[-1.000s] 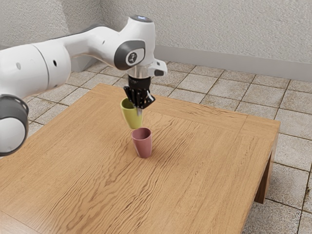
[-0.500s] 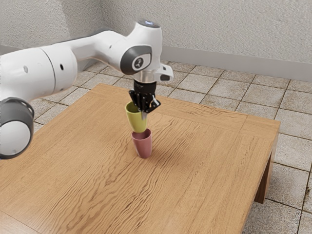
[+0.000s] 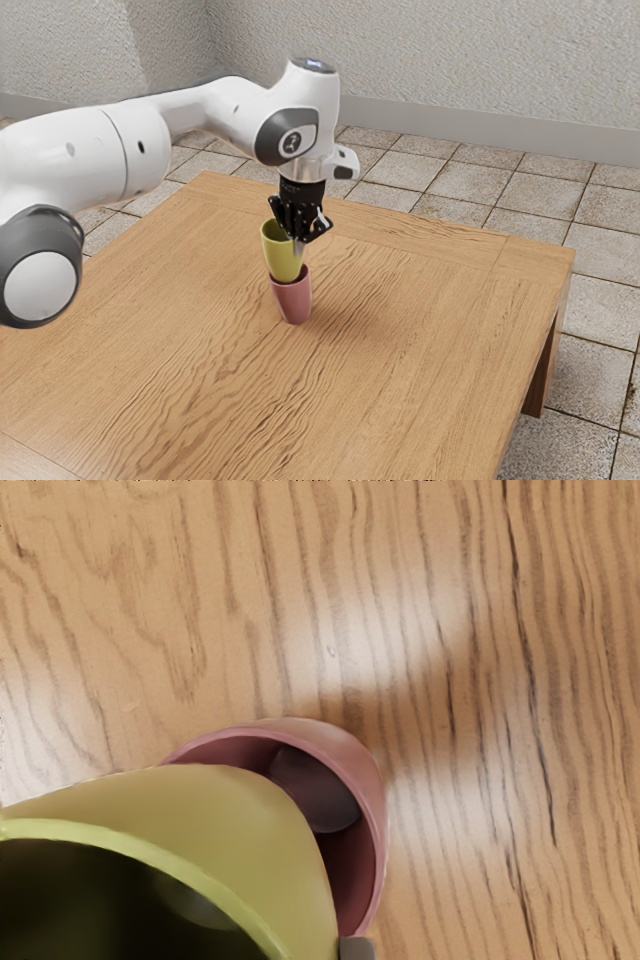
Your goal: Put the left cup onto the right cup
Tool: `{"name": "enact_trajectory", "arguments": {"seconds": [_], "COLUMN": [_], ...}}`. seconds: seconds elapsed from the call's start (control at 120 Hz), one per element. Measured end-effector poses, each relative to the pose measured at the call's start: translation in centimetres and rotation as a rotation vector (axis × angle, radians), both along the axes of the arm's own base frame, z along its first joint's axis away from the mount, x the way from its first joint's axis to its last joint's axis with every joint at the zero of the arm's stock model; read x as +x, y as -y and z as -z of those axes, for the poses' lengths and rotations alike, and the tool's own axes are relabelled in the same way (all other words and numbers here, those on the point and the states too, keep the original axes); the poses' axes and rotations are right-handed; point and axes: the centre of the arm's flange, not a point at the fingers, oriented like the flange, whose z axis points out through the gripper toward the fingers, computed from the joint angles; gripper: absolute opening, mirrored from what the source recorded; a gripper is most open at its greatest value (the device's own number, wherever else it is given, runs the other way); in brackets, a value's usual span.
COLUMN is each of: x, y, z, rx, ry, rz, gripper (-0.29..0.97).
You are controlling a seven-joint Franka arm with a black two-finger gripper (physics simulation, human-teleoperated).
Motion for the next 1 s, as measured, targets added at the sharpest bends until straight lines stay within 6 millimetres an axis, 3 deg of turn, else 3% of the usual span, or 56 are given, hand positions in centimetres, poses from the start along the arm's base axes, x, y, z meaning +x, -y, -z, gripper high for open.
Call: {"name": "enact_trajectory", "arguments": {"seconds": [0.475, 0.767, 1.0], "x": [0.8, 0.7, 0.4], "y": [-0.4, -0.1, 0.3], "z": [1.9, 2.1, 1.0], "rx": [0.008, 0.003, 0.004], "ry": [-0.014, -0.023, -0.014], "rz": [-0.008, -0.017, -0.019], "gripper": [-0.09, 0.32, 0.48]}}
